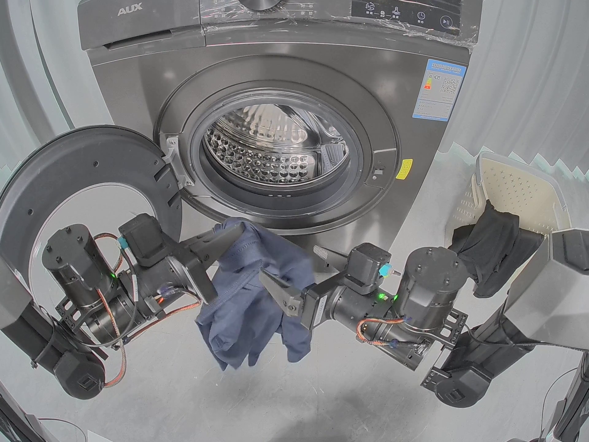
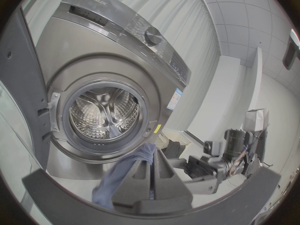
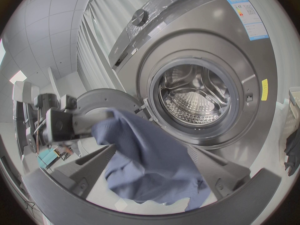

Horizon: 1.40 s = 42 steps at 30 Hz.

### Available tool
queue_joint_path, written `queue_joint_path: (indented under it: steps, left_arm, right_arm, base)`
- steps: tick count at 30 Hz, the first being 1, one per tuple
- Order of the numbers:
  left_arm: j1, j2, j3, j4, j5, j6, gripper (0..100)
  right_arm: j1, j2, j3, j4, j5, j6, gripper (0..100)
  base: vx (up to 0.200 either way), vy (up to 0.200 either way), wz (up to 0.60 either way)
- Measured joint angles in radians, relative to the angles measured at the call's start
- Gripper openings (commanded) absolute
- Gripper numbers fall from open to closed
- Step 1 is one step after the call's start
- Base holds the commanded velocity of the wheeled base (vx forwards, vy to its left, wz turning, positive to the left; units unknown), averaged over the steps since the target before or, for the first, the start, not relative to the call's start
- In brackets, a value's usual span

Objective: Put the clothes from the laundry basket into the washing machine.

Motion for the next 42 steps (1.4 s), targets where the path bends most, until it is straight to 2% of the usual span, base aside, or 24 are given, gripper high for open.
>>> queue_joint_path:
  steps: [5,12,21,42]
  left_arm:
    - [0.014,0.0,-0.024,-0.004,0.029,-0.024,0]
    - [0.017,0.0,-0.037,-0.004,0.033,-0.025,0]
    - [0.017,-0.007,-0.072,-0.005,0.066,-0.027,0]
    - [0.011,-0.014,-0.082,-0.005,0.066,-0.022,0]
  right_arm:
    - [-0.002,0.005,0.051,0.006,0.0,0.0,100]
    - [-0.006,0.009,0.084,0.01,0.009,-0.003,100]
    - [0.0,0.031,0.082,0.019,0.01,-0.003,100]
    - [-0.029,0.178,-0.133,0.017,0.011,-0.016,100]
  base:
    - [0.0,0.0,0.0]
    - [0.0,0.0,0.0]
    - [0.0,0.0,0.0]
    - [0.0,0.0,0.0]
